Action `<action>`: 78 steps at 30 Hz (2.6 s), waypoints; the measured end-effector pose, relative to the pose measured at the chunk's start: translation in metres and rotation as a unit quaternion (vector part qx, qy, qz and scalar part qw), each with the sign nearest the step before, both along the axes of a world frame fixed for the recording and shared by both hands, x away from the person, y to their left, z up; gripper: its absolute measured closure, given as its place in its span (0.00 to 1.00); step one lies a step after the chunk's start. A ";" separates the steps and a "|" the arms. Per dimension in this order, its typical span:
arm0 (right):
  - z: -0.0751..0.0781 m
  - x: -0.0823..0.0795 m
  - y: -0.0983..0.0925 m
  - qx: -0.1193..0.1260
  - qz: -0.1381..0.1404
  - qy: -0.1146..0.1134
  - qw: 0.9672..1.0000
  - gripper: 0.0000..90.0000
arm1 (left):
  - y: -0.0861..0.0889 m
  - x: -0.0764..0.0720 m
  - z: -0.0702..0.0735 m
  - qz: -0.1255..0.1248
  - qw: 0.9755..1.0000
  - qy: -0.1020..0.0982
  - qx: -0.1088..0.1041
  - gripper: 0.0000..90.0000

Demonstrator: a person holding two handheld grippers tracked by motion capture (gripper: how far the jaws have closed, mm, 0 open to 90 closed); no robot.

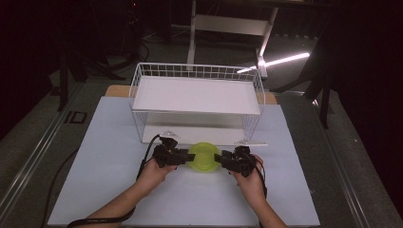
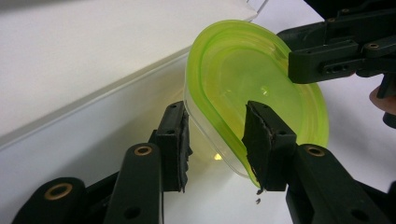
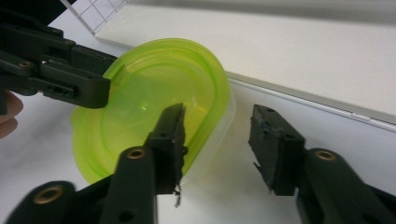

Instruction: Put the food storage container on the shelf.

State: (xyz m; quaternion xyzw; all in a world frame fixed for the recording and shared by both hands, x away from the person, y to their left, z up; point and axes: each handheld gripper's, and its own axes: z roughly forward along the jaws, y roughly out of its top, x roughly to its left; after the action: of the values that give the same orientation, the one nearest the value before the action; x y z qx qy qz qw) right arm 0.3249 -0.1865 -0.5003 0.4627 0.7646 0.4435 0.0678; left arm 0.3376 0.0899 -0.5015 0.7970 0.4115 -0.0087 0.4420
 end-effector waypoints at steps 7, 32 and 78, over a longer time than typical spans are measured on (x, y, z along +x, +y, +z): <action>0.002 -0.004 0.000 0.006 0.000 0.009 1.000 0.67 | 0.001 -0.007 0.000 -0.006 1.000 -0.005 -0.003 0.71; 0.011 -0.032 0.011 0.014 0.014 0.005 1.000 0.89 | 0.010 -0.033 0.005 0.017 1.000 0.002 -0.010 0.90; 0.010 0.031 0.038 0.020 -0.041 -0.009 0.999 0.88 | 0.017 0.019 0.004 0.103 0.992 -0.076 -0.002 0.89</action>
State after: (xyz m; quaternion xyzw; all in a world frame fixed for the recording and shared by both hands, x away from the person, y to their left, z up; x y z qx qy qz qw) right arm 0.3561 -0.1483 -0.4900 0.4907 0.7352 0.4601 0.0833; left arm 0.3565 0.1071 -0.4979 0.7483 0.4565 0.0964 0.4716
